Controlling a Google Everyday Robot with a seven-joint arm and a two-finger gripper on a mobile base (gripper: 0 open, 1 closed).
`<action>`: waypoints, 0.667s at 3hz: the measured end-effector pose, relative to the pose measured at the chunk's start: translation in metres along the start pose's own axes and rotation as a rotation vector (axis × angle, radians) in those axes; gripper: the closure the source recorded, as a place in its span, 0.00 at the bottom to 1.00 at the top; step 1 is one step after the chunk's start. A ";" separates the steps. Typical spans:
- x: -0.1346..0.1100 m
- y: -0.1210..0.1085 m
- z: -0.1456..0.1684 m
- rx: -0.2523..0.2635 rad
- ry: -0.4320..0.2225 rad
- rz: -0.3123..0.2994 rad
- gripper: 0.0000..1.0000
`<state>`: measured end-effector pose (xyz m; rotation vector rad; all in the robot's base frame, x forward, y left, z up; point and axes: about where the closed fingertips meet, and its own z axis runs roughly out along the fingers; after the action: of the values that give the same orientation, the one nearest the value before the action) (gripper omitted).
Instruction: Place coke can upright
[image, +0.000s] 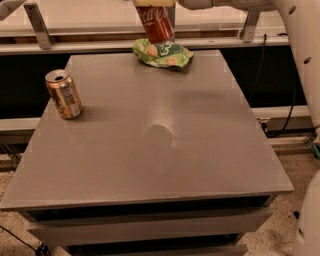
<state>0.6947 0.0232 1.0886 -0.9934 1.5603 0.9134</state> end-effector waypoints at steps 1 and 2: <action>0.022 0.033 0.002 -0.046 -0.026 -0.006 1.00; 0.043 0.043 0.011 -0.074 0.000 0.008 1.00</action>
Offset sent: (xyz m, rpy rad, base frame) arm -0.0259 0.0075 -0.0134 0.0334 -0.0172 0.0471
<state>0.6536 0.0428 1.0476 -1.0400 1.5407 0.9832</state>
